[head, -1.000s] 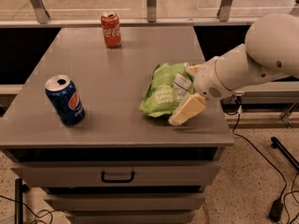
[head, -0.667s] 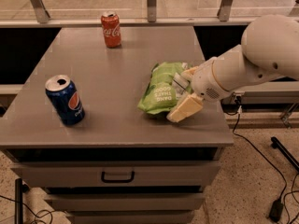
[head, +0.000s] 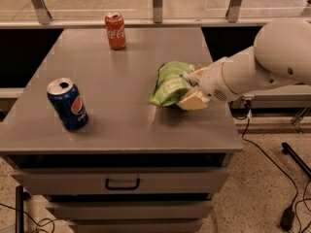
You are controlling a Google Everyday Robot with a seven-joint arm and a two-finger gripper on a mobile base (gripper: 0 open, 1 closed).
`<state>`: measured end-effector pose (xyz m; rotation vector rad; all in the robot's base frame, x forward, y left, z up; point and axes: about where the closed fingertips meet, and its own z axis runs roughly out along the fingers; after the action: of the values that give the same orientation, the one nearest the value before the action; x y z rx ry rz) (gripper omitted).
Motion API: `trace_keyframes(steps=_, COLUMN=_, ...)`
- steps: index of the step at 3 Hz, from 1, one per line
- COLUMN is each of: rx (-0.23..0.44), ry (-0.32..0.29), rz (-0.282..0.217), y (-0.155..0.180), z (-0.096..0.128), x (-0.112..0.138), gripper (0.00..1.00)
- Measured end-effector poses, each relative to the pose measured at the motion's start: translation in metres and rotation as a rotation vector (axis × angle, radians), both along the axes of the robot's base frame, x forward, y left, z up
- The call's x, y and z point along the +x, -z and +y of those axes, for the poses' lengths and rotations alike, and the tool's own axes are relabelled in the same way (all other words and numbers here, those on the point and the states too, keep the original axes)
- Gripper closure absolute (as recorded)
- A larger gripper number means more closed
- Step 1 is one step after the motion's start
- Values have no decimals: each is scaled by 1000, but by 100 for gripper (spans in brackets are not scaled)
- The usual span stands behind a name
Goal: Move green rice chip bag near coke can
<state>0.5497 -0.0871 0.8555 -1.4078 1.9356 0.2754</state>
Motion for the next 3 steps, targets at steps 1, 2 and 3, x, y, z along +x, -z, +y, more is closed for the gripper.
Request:
trace_keyframes(steps=1, rx=88, ry=61, rz=-71, y=-25, z=-5, x=18, gripper=100)
trace_keyframes(steps=2, rx=113, ry=132, rz=-145, y=-40, z=-13, x=36, gripper=100)
trace_keyframes(steps=3, rx=141, ry=197, rz=-219, y=-46, z=-20, x=58, gripper=100)
